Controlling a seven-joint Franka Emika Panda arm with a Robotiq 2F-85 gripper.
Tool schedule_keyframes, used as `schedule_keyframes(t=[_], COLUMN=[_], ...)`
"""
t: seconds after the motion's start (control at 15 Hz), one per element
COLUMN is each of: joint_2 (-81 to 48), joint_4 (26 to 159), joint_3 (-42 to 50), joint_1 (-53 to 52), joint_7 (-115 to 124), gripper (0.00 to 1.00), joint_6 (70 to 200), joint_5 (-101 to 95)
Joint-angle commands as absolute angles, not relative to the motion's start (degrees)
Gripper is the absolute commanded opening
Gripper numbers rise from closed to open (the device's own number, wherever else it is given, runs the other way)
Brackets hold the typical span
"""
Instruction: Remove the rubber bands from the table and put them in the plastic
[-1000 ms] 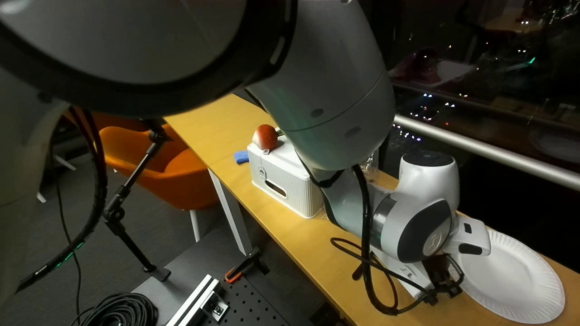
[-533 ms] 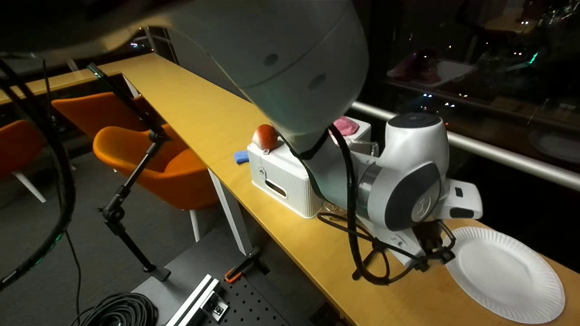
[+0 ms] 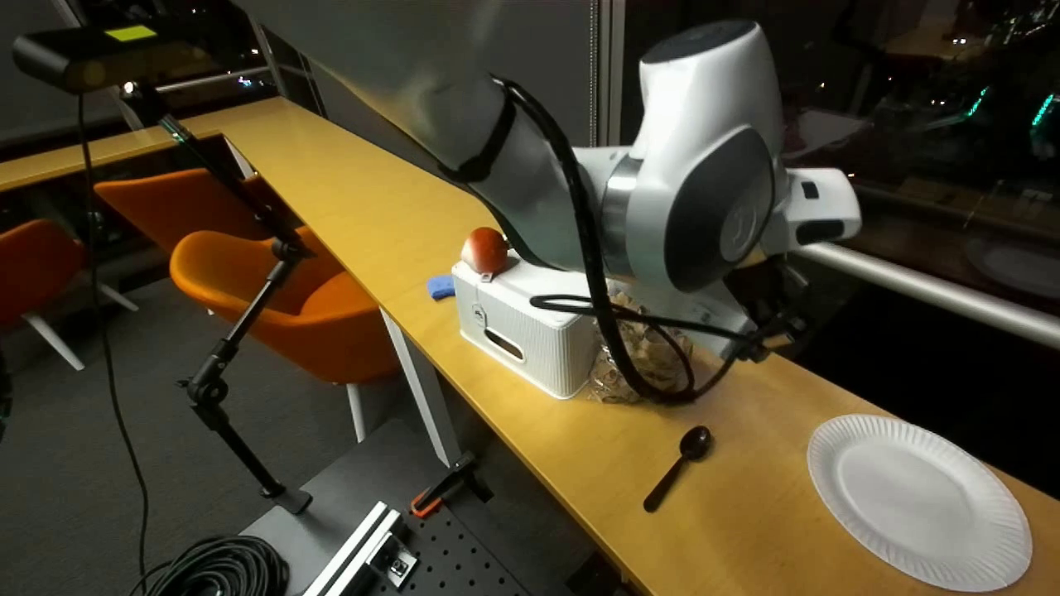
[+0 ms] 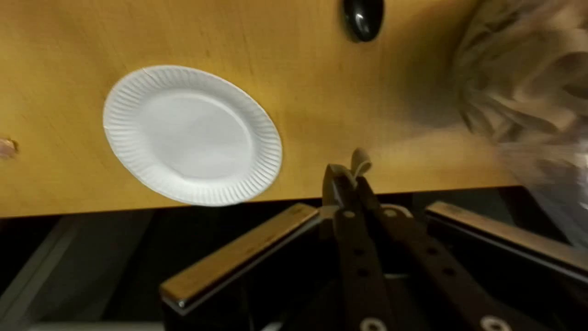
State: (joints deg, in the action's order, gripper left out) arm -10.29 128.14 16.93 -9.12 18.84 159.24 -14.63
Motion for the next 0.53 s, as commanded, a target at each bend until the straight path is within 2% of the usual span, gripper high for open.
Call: schedule_keyframes(t=[0.0, 0.27, 0.47], joint_2=[-4.14, -5.27, -7.91], joint_4=[129.49, 127.54, 126.26], joint_3=[8.72, 2.3, 0.83], joint_1=[-7.76, -7.35, -6.43], joint_7=[14.55, 11.51, 9.46], gripper=[0.01, 0.01, 0.01], joint_6=[157.17, 155.11, 155.59], joint_5=[-12.28, -7.72, -5.36])
